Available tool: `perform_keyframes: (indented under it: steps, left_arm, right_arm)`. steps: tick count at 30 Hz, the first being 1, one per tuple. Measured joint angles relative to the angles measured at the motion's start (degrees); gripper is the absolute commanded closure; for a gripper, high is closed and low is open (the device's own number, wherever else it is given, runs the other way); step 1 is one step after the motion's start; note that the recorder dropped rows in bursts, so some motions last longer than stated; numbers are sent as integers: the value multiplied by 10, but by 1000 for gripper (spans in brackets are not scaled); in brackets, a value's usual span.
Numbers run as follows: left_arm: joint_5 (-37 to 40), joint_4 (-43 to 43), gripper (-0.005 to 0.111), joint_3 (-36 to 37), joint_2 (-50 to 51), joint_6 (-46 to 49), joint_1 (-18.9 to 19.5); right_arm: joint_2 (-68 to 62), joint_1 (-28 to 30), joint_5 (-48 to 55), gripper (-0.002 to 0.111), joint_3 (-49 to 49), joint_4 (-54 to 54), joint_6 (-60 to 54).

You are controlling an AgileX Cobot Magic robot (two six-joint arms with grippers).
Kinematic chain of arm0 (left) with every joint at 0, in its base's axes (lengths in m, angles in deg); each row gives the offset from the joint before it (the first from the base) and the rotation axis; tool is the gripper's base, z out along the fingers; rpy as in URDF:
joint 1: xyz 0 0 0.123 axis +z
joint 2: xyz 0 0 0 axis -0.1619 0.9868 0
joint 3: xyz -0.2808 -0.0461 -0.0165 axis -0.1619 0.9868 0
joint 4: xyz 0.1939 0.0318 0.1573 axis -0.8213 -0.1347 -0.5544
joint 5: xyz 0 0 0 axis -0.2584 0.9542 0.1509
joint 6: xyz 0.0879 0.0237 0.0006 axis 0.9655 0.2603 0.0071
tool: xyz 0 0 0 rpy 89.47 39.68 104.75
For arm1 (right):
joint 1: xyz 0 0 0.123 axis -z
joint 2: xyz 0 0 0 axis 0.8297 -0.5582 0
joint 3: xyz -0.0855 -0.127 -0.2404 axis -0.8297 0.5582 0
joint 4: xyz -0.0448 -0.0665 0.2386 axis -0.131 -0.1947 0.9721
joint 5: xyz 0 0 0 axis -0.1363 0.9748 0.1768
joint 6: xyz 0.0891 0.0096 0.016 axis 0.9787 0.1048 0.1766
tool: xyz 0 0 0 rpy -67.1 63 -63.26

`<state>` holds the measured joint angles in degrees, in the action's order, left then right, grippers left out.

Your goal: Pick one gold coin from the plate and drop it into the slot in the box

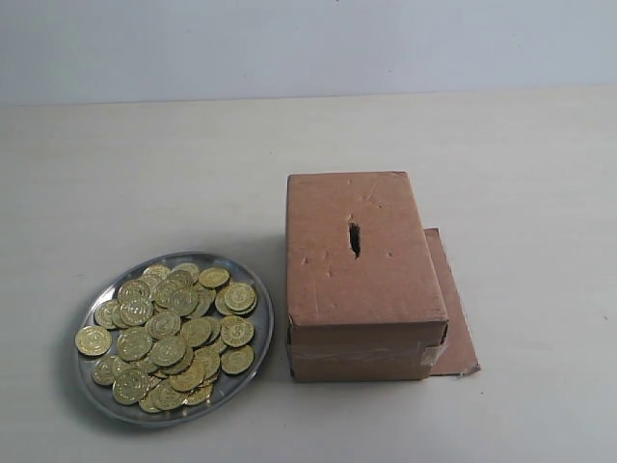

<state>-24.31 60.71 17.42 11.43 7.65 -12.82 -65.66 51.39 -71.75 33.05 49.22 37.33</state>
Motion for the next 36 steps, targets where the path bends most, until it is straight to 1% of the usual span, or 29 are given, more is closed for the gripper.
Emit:
perform_keyframes:
  steps: [8, 11, 13, 18, 21, 24, 29, 36]
  left_arm:
    - [6, 8, 107, 0, 0, -1, 0]
    - [12, -9, 107, 0, 0, -30, 0]
    - [12, -60, 107, 0, 0, -95, 0]
    - [16, -258, 107, 0, 0, -326, 0]
    - [33, -341, 107, 0, 0, -410, 0]
    - [59, -368, 107, 0, 0, -439, 0]
    - [98, -385, 107, 0, 0, -448, 0]
    - [110, -387, 107, 0, 0, -452, 0]
  right_arm:
    - [0, 0, 0, 108, 0, 0, 0]
    - [0, 0, 0, 108, 0, 0, 0]
    - [0, 0, 0, 108, 0, 0, 0]
    - [0, 0, 0, 108, 0, 0, 0]
    - [0, 0, 0, 108, 0, 0, 0]
    - [0, 0, 0, 108, 0, 0, 0]
    - [0, 0, 0, 108, 0, 0, 0]
    - [0, 0, 0, 108, 0, 0, 0]
